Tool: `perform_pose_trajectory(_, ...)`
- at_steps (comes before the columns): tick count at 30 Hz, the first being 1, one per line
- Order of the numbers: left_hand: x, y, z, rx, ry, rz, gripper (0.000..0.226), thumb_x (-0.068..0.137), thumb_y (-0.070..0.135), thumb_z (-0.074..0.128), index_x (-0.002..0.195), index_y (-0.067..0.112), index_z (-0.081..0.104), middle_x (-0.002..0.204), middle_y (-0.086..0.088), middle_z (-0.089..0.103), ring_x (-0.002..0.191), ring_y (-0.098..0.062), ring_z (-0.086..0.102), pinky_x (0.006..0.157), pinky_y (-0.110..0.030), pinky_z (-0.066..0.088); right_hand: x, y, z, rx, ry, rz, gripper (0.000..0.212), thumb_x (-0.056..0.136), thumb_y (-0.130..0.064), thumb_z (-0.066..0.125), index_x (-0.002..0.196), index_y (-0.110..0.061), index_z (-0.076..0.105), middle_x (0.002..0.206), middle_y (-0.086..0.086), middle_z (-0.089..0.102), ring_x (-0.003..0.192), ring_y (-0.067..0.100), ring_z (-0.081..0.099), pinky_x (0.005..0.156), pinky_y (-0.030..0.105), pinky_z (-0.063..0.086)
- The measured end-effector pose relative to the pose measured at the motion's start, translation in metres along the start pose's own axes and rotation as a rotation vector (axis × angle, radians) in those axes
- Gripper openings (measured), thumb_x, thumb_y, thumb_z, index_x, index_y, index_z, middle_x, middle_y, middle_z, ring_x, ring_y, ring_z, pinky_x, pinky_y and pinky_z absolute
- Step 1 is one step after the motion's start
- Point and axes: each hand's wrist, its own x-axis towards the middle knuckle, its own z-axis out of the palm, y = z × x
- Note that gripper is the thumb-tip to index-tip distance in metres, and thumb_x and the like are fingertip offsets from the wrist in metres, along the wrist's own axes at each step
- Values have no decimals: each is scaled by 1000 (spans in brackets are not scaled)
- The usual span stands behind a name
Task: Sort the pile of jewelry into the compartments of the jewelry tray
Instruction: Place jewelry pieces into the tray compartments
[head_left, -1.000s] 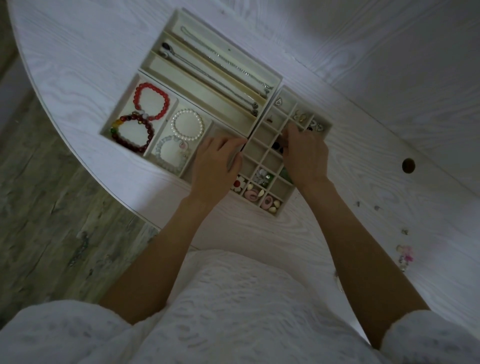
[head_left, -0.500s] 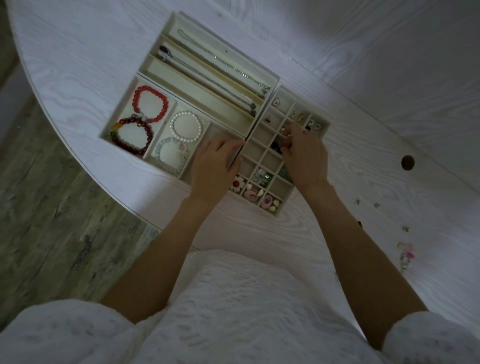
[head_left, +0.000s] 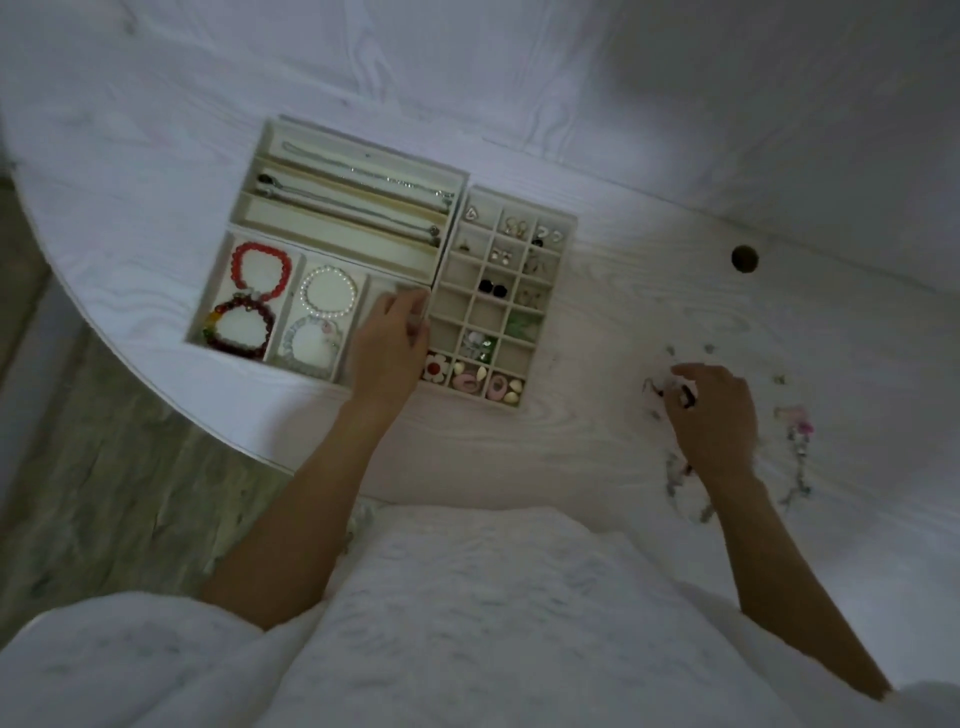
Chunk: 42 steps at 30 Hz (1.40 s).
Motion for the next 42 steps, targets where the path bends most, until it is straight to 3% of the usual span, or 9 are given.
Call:
perform_pose_trajectory(4,2,6,-1,23,-34,-34,30,89,11,60,119,11,61,107,-11,59,79,-24,60,74,-34,48,-1,15,12,37,-124,122,34,82,-17,68,113,-8,61,113,20,53,99,38,52,84,39,41)
perform_pose_trajectory(9,2,5,0,76,-39,-59,29,88,10,60,117,11,62,107,-13,60,81,-30,62,74,-40,49,-3,-2,25,165,-75,48,20,87,-12,62,106,-4,61,107,17,53,92,33,53,72,27,32)
perform_pose_trajectory(17,0,10,4,166,-2,-33,27,86,8,60,113,9,62,104,-17,60,77,-36,62,68,-44,49,-7,-11,23,195,-90,-91,28,85,-16,66,111,-8,59,110,14,53,94,30,54,75,33,43)
perform_pose_trajectory(22,0,9,3,109,9,-7,28,83,4,62,111,9,63,103,-16,58,74,-35,63,67,-46,53,-3,-10,21,145,-147,-55,19,84,-14,66,99,-5,59,96,12,55,84,28,53,66,28,33)
perform_pose_trajectory(28,3,7,2,43,-7,-16,26,85,5,62,111,9,63,103,-13,58,78,-29,62,70,-33,45,-5,-16,13,214,-99,-60,4,85,-9,62,87,-6,60,84,7,60,78,23,55,65,27,33)
perform_pose_trajectory(31,4,3,3,30,-4,-18,26,85,8,62,111,10,63,103,-12,59,80,-31,62,73,-39,49,-10,-25,-4,340,-11,-49,6,83,-9,65,87,-10,61,79,4,65,72,19,59,66,29,45)
perform_pose_trajectory(33,3,2,3,30,5,-26,26,85,9,62,111,12,63,103,-11,59,82,-30,61,74,-40,49,-13,-38,-20,439,17,-82,9,84,-8,65,91,-13,61,76,-2,63,67,9,57,64,19,45)
perform_pose_trajectory(36,2,3,5,33,15,-15,27,86,9,62,112,13,64,102,-10,60,83,-29,61,74,-38,46,-15,-61,-39,577,-31,-102,15,86,-11,64,97,-20,62,78,-10,60,70,0,56,64,3,40)
perform_pose_trajectory(42,1,-2,2,-97,42,-30,30,83,9,68,112,15,67,99,-6,66,75,-20,62,70,-26,44,3,-123,-22,715,-190,-221,13,84,-6,66,83,-19,62,77,-3,62,65,-3,57,65,10,44)
